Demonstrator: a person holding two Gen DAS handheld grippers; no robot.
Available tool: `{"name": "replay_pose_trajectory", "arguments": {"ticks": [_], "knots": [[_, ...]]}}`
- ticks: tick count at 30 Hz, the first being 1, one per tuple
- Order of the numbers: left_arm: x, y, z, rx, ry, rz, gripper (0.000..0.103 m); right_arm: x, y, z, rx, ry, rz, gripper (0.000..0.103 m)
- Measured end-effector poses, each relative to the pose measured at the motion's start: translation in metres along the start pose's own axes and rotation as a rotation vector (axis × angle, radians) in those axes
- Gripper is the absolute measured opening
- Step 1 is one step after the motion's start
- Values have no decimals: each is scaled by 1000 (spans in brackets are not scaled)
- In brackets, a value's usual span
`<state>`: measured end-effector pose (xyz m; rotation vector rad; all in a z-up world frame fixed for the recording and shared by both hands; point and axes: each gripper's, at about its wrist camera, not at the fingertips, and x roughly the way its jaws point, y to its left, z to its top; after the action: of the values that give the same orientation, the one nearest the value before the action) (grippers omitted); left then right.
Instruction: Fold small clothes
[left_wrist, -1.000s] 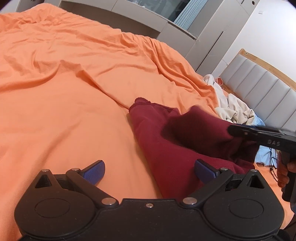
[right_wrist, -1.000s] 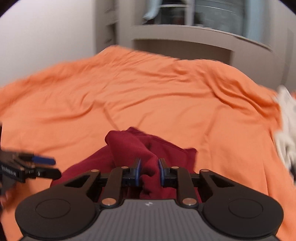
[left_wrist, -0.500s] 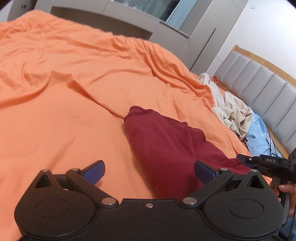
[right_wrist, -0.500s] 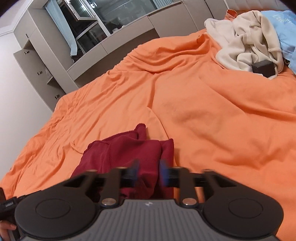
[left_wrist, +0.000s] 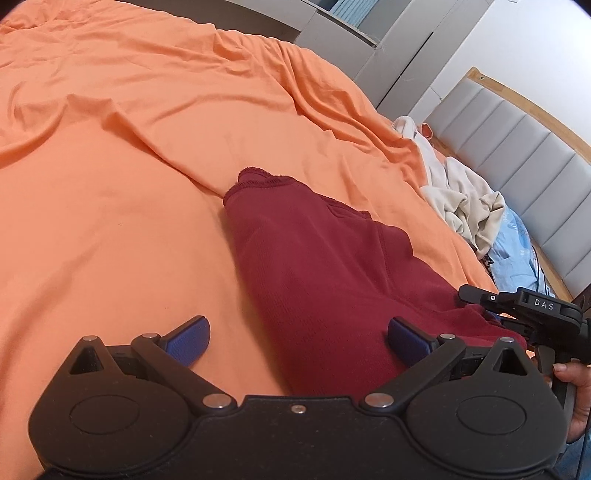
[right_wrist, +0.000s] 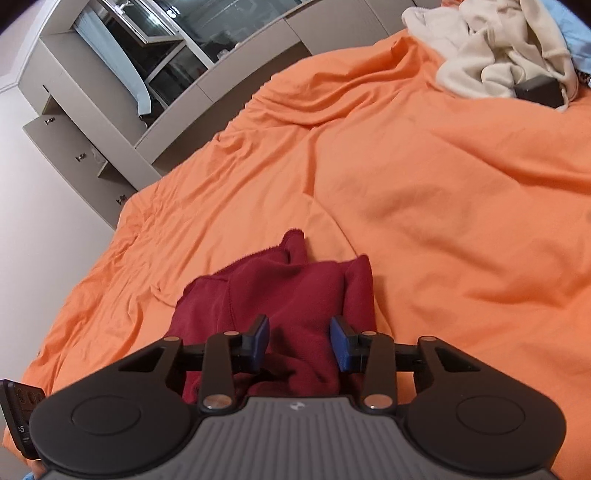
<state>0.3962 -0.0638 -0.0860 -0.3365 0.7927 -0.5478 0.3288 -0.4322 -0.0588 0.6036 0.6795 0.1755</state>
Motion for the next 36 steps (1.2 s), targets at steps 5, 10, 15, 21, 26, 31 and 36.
{"name": "replay_pose_trajectory", "arguments": {"ticks": [5,10,15,21,26,31,36], "knots": [[8,-11,-3,53,8,13,102,-6,5,-7,-22,-23,-26,12],[21,-38,-5,114,45,4,102,-34,7,-8,-71,-118,-48,9],[28,-60,-10,194,42,29,102,-20,-6,-11,-54,-37,-117,9],[25,-61,-13,192,38,37,102,-18,-5,-17,-68,-21,-133,17],[9,-59,-13,148,20,43,102,-27,7,-16,-140,-57,-163,60],[-26,-53,-11,109,-85,54,102,-42,25,-19,-229,-126,-168,85],[-35,-43,-2,80,-122,151,102,-60,45,-34,-321,-169,-140,93]]}}
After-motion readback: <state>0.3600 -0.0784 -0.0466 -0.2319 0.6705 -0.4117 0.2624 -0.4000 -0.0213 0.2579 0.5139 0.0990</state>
